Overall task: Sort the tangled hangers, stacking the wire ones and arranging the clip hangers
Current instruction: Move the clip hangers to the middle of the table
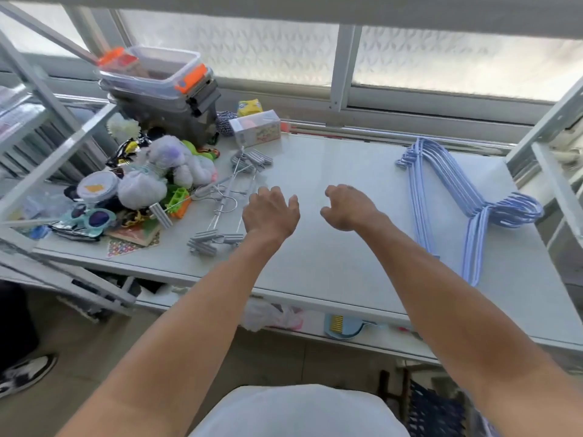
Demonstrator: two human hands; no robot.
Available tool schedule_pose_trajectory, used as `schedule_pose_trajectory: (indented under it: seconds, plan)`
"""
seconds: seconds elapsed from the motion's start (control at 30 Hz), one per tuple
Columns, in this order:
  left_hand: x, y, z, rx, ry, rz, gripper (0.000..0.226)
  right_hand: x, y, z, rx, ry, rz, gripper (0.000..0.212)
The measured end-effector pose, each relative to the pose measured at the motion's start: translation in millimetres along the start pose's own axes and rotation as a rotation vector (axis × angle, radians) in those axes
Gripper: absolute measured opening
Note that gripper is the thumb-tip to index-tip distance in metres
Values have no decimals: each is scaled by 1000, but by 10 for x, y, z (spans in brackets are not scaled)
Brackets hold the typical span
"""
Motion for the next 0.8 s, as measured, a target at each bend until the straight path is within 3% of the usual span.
schedule_pose_trajectory:
  seconds: [0.2,0.33,0.43,0.5,0.57,0.63,0.73,0.8]
  plan:
    - [10,-93,859,36,-93,-98,44,23,352,655,60,-30,92,44]
    - [19,42,1301,-27,-233,44,52,34,550,960,153,-45,137,25]
    - [18,158,1412,-182,-269,83,46,-13,639,1191,360,26,133,30]
    - [37,195,1397,-241,-225,71,41,-45,765,1348,570,67,193,19]
    - [72,231,1334,-341,-195,101,37,-82,886,1435,762,141,272,42]
    - [81,225,1265,-384,-177,99,43,-98,957,1451,831,174,290,51]
    - [95,-8,1269,-100,-124,-196,32,-31,991,1388,808,186,282,41]
    - [162,-33,1366,76,-123,-183,33,25,970,1344,773,186,253,27]
Point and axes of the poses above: each hand's wrist, its own x-axis towards the middle knuckle, its own y-axis out of the palm, z = x × y, the point moved 5 cm from there along x, towards the middle knuckle, and after that the axes turned 11 degrees about y, right-handed, at the moved point
